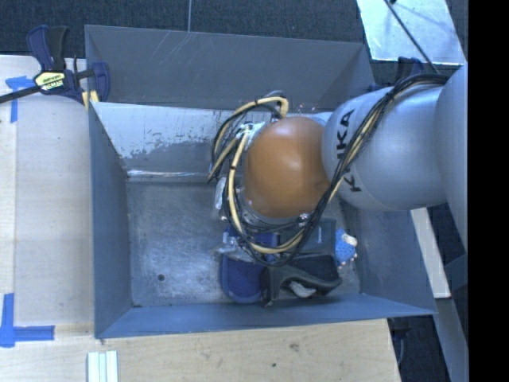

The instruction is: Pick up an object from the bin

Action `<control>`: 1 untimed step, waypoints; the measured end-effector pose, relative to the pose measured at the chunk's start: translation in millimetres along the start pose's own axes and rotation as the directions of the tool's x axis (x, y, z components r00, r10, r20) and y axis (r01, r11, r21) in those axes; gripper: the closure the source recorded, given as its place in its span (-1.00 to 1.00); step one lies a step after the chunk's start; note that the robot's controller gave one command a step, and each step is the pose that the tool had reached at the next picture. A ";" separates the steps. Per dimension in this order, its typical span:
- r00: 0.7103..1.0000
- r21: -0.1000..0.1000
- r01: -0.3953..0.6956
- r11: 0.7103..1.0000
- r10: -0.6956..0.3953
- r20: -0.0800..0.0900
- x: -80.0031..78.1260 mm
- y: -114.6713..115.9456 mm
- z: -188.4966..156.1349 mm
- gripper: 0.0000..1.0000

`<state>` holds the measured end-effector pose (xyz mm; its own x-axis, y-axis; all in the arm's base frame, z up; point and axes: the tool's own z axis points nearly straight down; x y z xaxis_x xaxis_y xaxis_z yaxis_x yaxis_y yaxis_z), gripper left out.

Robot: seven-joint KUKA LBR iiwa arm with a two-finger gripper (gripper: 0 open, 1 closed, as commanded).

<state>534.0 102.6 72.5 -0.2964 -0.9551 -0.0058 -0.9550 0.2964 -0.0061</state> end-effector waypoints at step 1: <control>1.000 0.002 0.001 1.000 -0.001 0.004 -1.3 0.2 0.6 -1.00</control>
Offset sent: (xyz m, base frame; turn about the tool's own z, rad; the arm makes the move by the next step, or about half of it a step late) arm 0.0000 0.0000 0.0000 0.0000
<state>534.2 103.9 71.9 -0.2949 -0.9555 -0.0097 -0.9555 0.2950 -0.0079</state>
